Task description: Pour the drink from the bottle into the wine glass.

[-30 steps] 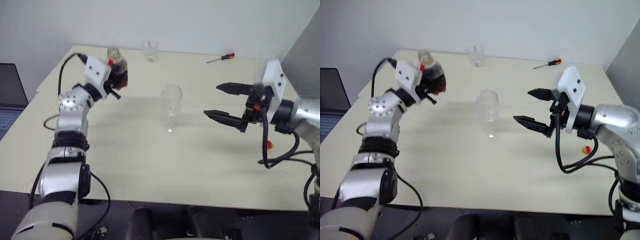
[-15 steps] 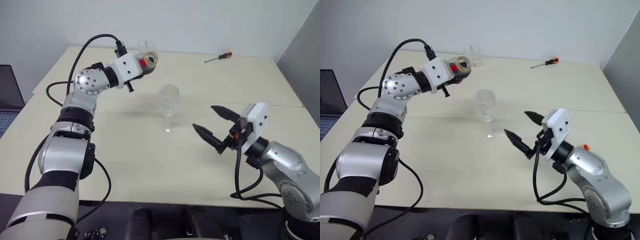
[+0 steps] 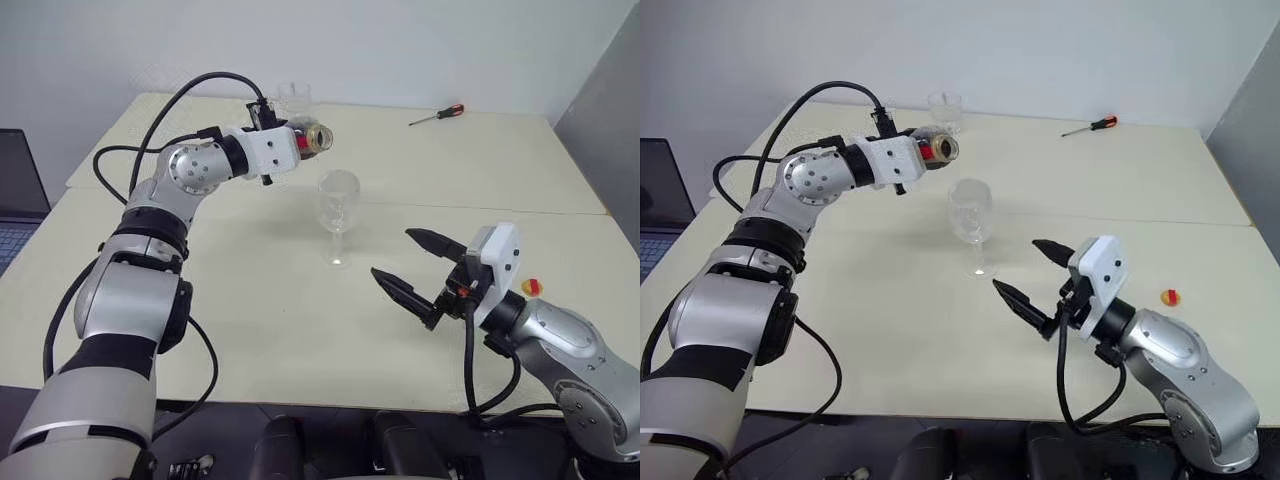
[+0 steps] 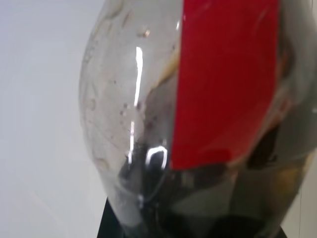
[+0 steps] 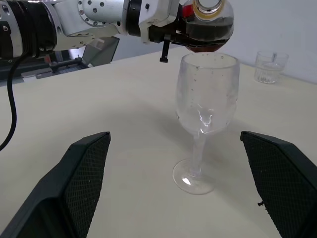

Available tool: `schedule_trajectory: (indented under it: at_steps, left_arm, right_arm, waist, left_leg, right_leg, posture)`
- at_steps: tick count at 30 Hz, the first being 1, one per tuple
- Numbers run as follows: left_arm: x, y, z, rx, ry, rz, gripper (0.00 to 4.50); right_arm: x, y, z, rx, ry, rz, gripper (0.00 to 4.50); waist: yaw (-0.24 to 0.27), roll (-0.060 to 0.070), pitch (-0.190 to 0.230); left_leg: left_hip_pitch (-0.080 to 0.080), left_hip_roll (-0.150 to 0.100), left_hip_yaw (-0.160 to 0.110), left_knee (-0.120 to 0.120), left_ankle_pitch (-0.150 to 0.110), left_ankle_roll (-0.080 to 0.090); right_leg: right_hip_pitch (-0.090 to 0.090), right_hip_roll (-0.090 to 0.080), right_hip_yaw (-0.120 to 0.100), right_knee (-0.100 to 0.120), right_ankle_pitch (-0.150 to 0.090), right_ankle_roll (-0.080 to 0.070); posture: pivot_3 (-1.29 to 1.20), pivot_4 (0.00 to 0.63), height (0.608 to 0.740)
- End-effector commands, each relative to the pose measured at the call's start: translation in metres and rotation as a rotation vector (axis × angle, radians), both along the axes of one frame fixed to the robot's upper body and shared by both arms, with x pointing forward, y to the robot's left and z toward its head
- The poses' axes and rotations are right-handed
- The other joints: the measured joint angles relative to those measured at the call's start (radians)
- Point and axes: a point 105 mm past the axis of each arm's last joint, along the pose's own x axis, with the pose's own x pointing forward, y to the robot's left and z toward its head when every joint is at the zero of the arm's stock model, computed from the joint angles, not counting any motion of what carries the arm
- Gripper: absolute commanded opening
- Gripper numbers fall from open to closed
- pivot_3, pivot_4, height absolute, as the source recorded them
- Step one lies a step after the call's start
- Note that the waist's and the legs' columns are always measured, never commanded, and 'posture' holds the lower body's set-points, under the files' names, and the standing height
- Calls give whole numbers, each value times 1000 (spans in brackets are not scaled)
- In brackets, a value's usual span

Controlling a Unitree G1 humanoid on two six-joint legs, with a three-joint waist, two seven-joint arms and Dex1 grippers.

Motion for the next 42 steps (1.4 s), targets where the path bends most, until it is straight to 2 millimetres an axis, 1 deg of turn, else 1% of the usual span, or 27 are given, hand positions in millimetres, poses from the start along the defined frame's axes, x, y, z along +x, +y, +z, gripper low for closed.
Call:
schedule_trajectory:
  at_steps: [1,9,11,13,19,22,28,33,42]
  left_arm:
    - [-1,3,23,34,-95,8,770]
    - [1,7,24,104,-148,43,770]
    - [1,5,26,114,-166,41,770]
    - [1,2,25,163,-186,33,770]
    - [3,-2,29,203,-241,38,769]
    - [4,-2,30,214,-260,45,769]
    - [2,-4,39,235,-327,44,764]
    - [1,-5,46,265,-372,36,764]
    - [0,-7,47,290,-403,29,764]
  right_arm:
    - [-5,1,10,-1,-64,15,4500]
    - [-4,1,16,-50,-93,24,4500]
    - [-4,1,18,-50,-96,24,4500]
    - [-3,2,21,-58,-101,19,4500]
    - [-2,7,29,-70,-102,20,4500]
    - [-1,8,28,-85,-87,16,4500]
    - [1,10,30,-85,-80,13,4500]
    - [4,8,28,-113,-68,5,4500]
    - [2,6,21,-135,-50,10,4500]
  waist:
    - [0,0,0]
    - [1,0,0]
    - [1,0,0]
    - [1,0,0]
    - [1,0,0]
    - [1,0,0]
    - [1,0,0]
    - [1,0,0]
    - [1,0,0]
  left_leg:
    - [0,0,0,0,0,0]
    - [0,0,0,1,0,0]
    - [0,0,0,0,0,0]
    - [0,0,0,0,0,0]
    - [0,0,0,1,0,0]
    - [0,0,0,0,0,0]
    - [0,0,0,0,0,0]
    - [0,0,0,0,0,0]
    - [0,0,0,1,0,0]
  right_leg:
    - [0,0,0,0,0,0]
    - [0,0,-1,1,0,0]
    - [0,0,-1,1,0,0]
    - [0,0,-1,1,0,0]
    - [0,0,0,1,0,0]
    - [0,0,0,1,1,-1]
    - [0,0,0,1,1,-1]
    - [0,0,0,1,1,-1]
    - [0,-1,0,2,1,-1]
  posture:
    - [0,150,740]
    - [0,150,740]
    - [0,150,740]
    - [0,150,740]
    - [0,150,740]
    - [0,150,740]
    - [0,150,740]
    - [0,150,740]
    - [0,150,740]
